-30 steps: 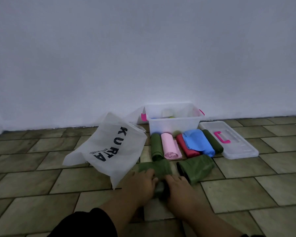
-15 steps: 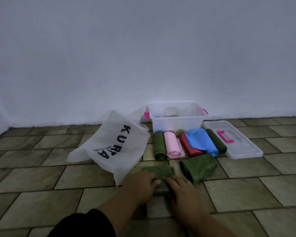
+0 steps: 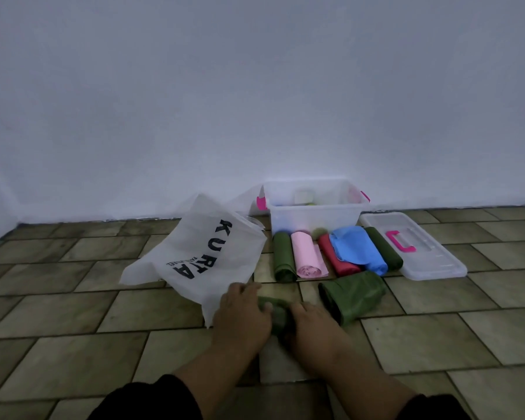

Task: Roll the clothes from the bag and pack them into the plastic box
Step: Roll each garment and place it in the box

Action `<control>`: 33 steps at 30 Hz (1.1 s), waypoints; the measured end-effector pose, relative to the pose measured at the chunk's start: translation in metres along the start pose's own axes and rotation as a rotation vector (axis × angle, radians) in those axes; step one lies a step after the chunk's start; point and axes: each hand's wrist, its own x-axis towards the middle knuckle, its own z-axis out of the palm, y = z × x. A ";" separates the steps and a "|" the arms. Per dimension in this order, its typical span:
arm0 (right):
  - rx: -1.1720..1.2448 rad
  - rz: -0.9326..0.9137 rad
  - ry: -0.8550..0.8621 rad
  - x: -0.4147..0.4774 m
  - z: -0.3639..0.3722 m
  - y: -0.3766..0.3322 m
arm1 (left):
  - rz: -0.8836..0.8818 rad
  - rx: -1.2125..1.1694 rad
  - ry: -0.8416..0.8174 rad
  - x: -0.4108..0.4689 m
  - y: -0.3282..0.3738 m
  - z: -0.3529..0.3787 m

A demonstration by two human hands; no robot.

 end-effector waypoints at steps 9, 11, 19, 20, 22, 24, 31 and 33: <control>0.320 0.323 -0.230 0.006 -0.013 -0.001 | -0.758 -0.917 -0.223 0.004 0.038 -0.004; 0.467 0.320 -0.248 0.001 -0.012 0.000 | -0.734 -0.930 -0.206 0.003 0.044 0.000; 1.121 0.430 -0.170 -0.012 -0.022 0.007 | -0.633 -1.206 -0.236 0.007 0.044 0.008; 1.166 0.434 -0.182 -0.010 -0.026 0.009 | -0.634 -1.234 -0.247 0.011 0.047 0.008; 1.223 0.421 -0.221 -0.004 -0.033 0.012 | -0.622 -1.243 -0.243 0.019 0.054 0.006; 1.321 0.415 -0.247 0.005 -0.043 0.018 | -0.574 -1.189 -0.235 0.031 0.064 0.003; 1.345 0.395 -0.200 0.068 -0.115 0.069 | -0.154 -0.725 -0.122 0.118 0.090 -0.032; 1.358 0.374 -0.090 0.097 -0.141 0.086 | -0.089 -0.565 -0.077 0.153 0.095 -0.040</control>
